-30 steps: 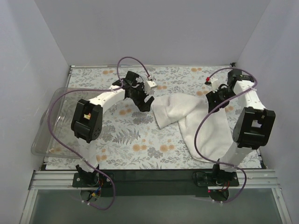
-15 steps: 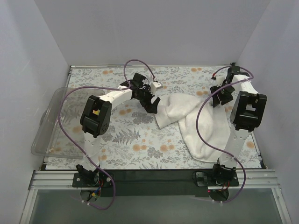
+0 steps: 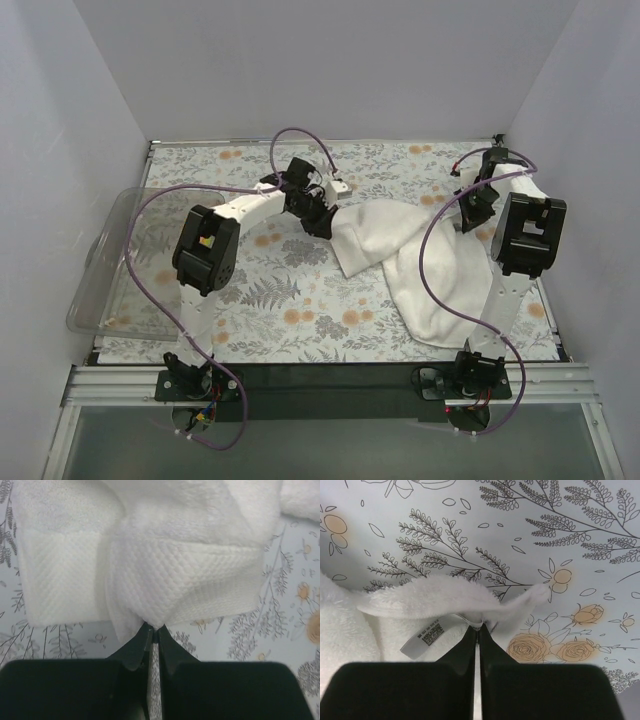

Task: Roll the towels
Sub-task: Flatten the towel

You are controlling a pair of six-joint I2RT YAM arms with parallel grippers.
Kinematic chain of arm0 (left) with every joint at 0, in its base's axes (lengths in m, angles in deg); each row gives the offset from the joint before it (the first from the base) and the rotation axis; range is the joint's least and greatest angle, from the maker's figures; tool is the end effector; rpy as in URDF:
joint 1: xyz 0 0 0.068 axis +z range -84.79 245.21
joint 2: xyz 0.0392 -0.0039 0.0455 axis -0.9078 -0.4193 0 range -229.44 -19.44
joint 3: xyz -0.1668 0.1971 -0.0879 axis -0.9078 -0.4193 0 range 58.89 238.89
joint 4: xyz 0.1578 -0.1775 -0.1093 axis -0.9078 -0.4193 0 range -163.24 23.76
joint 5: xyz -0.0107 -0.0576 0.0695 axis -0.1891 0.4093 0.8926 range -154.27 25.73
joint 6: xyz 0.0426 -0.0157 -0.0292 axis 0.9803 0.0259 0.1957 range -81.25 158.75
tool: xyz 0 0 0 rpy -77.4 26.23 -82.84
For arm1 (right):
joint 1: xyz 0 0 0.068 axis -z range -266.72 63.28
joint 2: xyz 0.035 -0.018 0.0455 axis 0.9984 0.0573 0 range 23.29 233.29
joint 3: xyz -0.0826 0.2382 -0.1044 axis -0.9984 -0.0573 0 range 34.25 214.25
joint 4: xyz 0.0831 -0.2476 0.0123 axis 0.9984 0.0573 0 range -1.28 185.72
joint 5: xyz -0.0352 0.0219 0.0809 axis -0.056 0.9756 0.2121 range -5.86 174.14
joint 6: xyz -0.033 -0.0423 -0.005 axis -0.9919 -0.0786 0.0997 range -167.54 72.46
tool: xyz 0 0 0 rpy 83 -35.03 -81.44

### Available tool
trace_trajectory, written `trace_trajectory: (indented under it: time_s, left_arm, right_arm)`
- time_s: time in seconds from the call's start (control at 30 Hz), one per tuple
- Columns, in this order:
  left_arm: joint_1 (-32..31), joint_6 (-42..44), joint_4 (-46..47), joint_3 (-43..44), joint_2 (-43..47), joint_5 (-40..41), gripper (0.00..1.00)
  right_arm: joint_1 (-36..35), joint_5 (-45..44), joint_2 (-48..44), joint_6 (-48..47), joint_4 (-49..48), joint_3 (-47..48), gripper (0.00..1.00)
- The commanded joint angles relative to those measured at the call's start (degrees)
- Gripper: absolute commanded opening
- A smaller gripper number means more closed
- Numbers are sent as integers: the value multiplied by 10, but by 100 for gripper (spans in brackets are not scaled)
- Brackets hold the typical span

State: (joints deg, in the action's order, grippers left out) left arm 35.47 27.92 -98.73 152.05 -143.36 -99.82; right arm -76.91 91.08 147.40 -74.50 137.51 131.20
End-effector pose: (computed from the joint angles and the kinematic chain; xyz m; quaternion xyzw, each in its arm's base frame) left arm 0.3846 -0.2435 0.1669 0.2219 0.9022 -0.3549 0.1037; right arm 0.4343 -0.0707 0.1676 -0.1551 0.9785 0.0185 0.1347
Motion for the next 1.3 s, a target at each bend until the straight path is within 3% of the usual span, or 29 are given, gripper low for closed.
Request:
trace_trajectory:
  time_s: [0.0, 0.17, 0.3, 0.5, 0.63, 0.73, 0.77, 0.8, 0.83, 0.97, 1.03, 1.17, 1.27]
  left_arm:
    - [51, 69, -79, 0, 117, -50, 0]
    - [138, 262, -242, -32, 197, -52, 0]
    - [197, 400, -316, -85, 251, -4, 0]
    - [202, 575, -362, -226, 342, 58, 0]
    - [165, 631, -375, -306, 379, 71, 0]
    - [116, 626, -376, -344, 374, 88, 0]
    - [109, 612, -363, -343, 369, 87, 4]
    - [107, 589, -355, -318, 361, 81, 14]
    - [108, 569, -353, -295, 336, 73, 39]
    - [145, 437, -352, -137, 262, 0, 55]
    - [158, 398, -340, -80, 232, -29, 56]
    - [157, 329, -291, -22, 168, -8, 51]
    - [158, 369, -379, -2, 125, -33, 45]
  right_arm:
    - [10, -13, 10, -5, -19, 3, 1]
    - [36, -25, -2, -15, -19, 44, 1]
    - [43, -26, -19, -32, -18, 45, 1]
    - [57, -20, -66, -55, -19, 29, 1]
    - [81, 3, -96, -67, -17, 36, 1]
    - [83, 6, -113, -91, -12, 25, 1]
    - [82, 14, -115, -96, -6, 22, 1]
    - [83, 18, -116, -100, 2, 20, 1]
    - [82, 23, -116, -113, 9, 19, 1]
    - [82, 55, -121, -130, 43, -1, 1]
    - [82, 62, -131, -133, 44, -7, 1]
    - [82, 72, -140, -137, 48, -7, 1]
    - [82, 68, -142, -140, 53, -4, 1]
